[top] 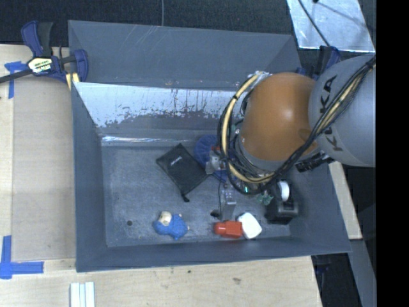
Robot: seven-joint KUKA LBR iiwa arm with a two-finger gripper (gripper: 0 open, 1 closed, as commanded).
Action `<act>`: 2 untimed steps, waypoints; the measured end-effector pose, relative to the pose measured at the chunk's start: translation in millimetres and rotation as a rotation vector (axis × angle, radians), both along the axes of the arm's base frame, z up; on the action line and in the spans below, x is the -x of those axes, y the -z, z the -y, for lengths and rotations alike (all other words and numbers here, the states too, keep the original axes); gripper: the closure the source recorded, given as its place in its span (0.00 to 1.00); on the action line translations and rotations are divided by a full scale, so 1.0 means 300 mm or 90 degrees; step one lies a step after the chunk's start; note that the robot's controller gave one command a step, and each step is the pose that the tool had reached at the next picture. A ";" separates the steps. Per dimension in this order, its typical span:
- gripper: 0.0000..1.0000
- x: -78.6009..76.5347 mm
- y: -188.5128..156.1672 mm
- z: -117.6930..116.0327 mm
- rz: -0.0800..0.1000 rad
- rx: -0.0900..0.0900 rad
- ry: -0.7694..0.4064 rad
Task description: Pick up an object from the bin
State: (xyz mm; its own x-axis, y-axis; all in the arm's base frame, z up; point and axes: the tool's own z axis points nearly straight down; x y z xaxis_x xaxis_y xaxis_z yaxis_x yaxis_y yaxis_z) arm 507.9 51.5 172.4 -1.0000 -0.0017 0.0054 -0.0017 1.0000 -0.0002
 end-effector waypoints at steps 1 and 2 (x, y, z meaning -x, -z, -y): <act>0.00 -0.282 0.287 -0.063 0.004 0.000 -0.006; 0.00 -0.170 0.321 -0.005 0.003 -0.001 -0.136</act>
Offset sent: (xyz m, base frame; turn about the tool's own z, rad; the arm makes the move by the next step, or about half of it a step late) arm 0.0839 0.0191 -0.0819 -0.0066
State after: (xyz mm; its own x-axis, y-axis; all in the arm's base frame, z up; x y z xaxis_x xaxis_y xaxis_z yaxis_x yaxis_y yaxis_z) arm 558.9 52.9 76.2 -0.9771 -0.2130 0.0002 -0.2130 0.9771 0.0000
